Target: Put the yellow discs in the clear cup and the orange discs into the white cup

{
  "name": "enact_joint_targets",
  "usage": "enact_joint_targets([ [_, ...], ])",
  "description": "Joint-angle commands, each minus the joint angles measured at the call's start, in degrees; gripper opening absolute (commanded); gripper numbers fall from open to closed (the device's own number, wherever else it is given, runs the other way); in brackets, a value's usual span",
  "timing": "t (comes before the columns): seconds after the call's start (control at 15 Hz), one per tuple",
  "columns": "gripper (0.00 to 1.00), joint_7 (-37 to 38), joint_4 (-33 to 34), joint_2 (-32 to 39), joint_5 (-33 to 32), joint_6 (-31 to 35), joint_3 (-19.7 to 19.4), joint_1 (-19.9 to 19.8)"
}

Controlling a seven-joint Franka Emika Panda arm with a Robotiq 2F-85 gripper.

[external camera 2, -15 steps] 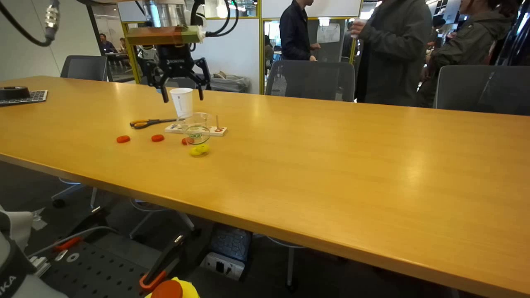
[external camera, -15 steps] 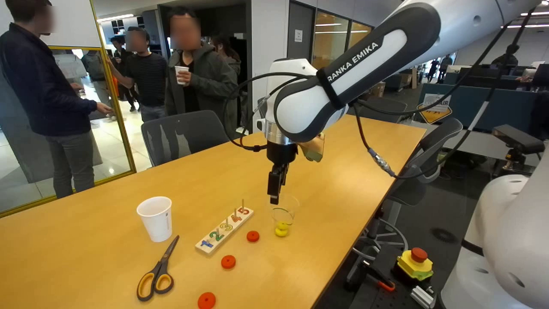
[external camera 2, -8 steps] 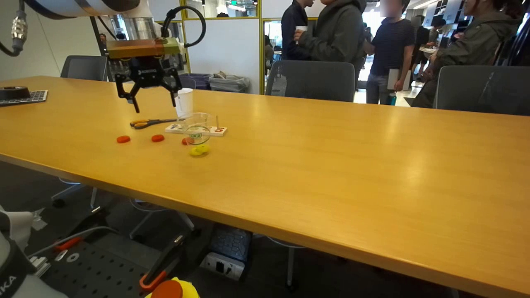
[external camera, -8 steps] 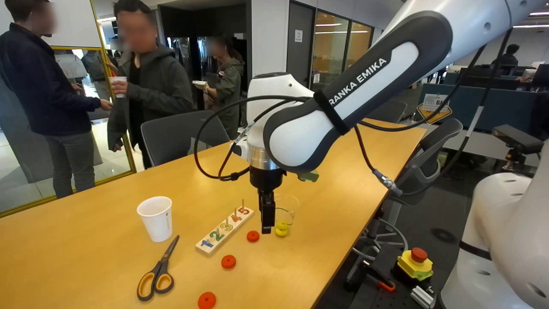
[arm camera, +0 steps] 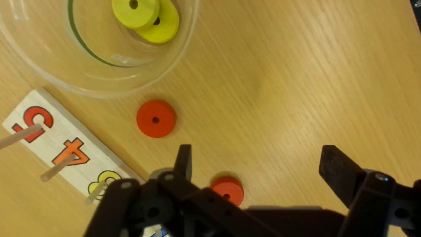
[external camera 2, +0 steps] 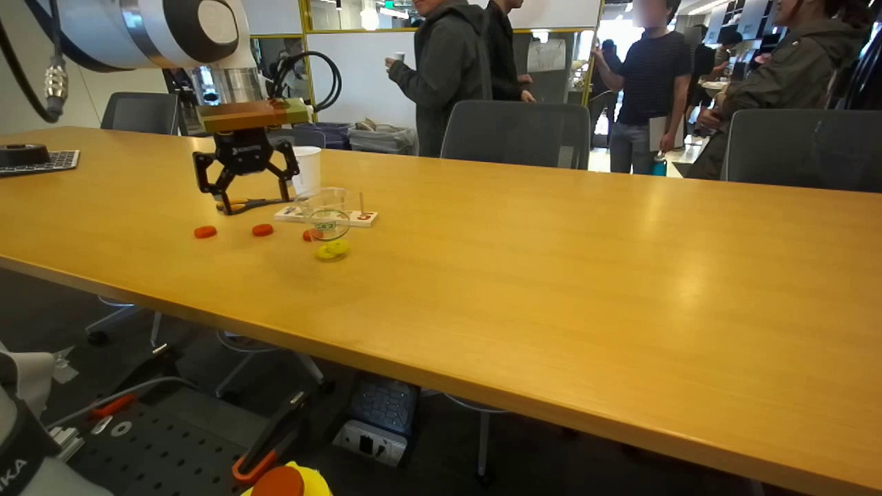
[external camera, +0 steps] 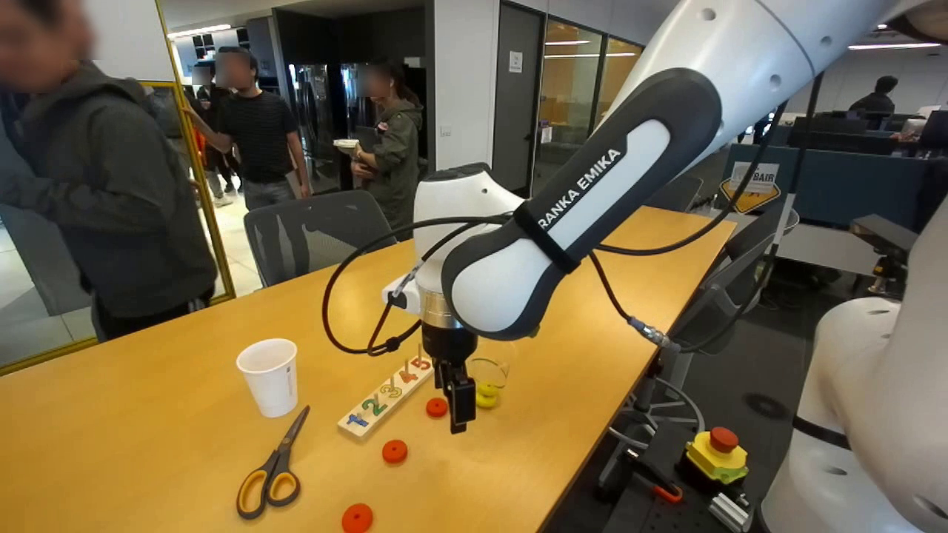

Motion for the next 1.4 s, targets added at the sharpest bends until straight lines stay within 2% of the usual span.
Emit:
enact_joint_targets([
  [0.0,1.00,-4.01,3.09,5.57,1.44,3.05,0.67,-1.41],
  [0.53,1.00,-6.76,10.05,14.87,1.04,4.15,2.43,-5.74],
  [1.33,1.00,-8.41,14.42,19.61,0.90,3.62,3.72,-10.95],
])
